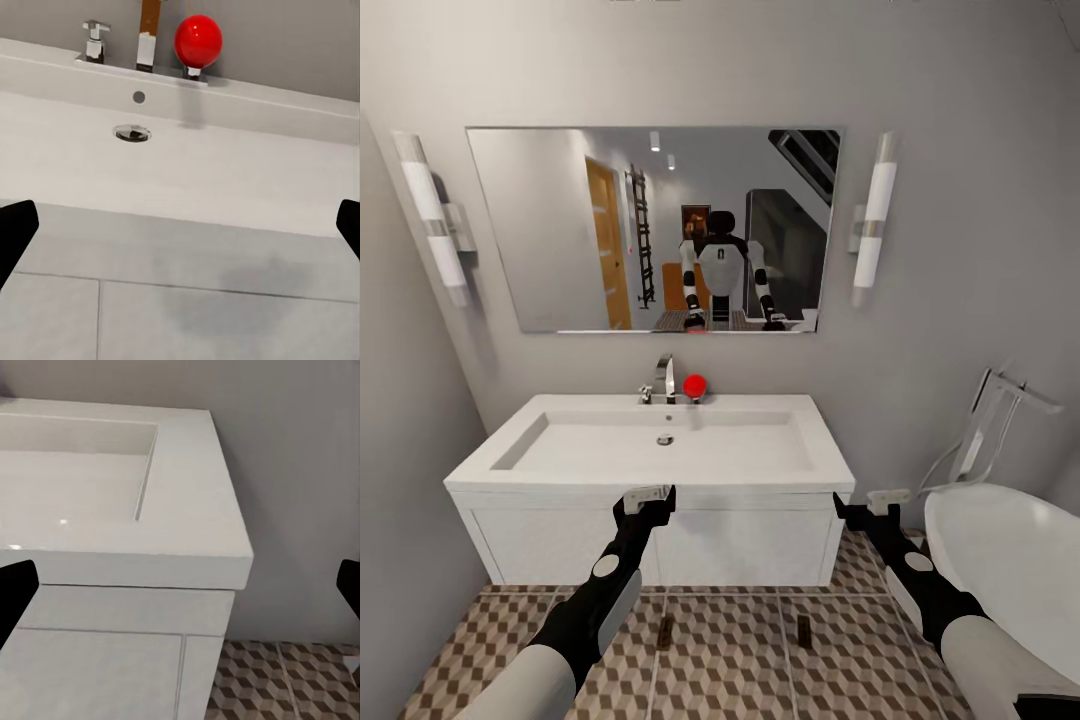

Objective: Take the four mousetraps from the cabinet in the bathroom and place them on the bathroom floor. Make sure all four end up on the same floor surface, and ensure that at least two of them are either under or directly next to the same bathroom sink.

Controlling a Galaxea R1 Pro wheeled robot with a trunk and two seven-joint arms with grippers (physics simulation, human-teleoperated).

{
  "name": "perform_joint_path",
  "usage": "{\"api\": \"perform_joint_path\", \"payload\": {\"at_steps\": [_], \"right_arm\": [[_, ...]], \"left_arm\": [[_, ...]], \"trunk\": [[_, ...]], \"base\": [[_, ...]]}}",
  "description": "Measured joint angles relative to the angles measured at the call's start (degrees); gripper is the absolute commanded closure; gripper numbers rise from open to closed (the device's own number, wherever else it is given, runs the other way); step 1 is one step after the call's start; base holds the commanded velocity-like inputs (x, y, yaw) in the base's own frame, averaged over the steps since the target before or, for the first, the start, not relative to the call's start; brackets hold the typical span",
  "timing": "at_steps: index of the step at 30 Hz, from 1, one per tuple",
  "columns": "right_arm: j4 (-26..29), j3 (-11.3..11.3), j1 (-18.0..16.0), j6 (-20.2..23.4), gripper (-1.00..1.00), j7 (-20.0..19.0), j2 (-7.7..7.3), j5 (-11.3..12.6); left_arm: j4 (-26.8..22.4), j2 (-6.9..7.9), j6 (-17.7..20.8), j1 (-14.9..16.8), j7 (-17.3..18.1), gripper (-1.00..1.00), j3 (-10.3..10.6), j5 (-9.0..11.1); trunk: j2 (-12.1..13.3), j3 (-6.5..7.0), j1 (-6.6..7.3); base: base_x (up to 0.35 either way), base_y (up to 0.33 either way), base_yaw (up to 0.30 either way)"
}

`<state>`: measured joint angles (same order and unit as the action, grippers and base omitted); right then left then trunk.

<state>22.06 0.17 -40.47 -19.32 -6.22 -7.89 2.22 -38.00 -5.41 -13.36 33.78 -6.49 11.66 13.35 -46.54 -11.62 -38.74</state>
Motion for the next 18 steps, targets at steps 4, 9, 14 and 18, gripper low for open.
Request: {"api": "perform_joint_path", "payload": {"at_steps": [4, 9, 14, 18], "right_arm": [[-0.01, 0.00, 0.00, 0.00, -1.00, 0.00, 0.01, 0.00], [-0.02, 0.00, 0.00, 0.00, -1.00, 0.00, 0.00, 0.00], [-0.01, 0.00, 0.00, 0.00, -1.00, 0.00, 0.02, 0.00], [-0.01, 0.00, 0.00, 0.00, -1.00, 0.00, 0.02, 0.00]], "left_arm": [[0.00, 0.00, -0.01, 0.00, 0.00, -1.00, 0.00, 0.00], [0.00, 0.00, -0.02, 0.00, 0.00, -1.00, 0.00, 0.00], [0.00, 0.00, -0.01, 0.00, 0.00, -1.00, -0.01, 0.00], [0.00, -0.03, -0.01, 0.00, 0.00, -1.00, 0.00, 0.00]], "trunk": [[1.61, 0.72, 0.88], [3.62, 1.62, 1.98], [5.63, 2.52, 3.08], [7.23, 3.24, 3.96]], "base": [[0.000, 0.000, 0.000], [0.000, 0.000, 0.000], [0.000, 0.000, 0.000], [0.000, 0.000, 0.000]]}}
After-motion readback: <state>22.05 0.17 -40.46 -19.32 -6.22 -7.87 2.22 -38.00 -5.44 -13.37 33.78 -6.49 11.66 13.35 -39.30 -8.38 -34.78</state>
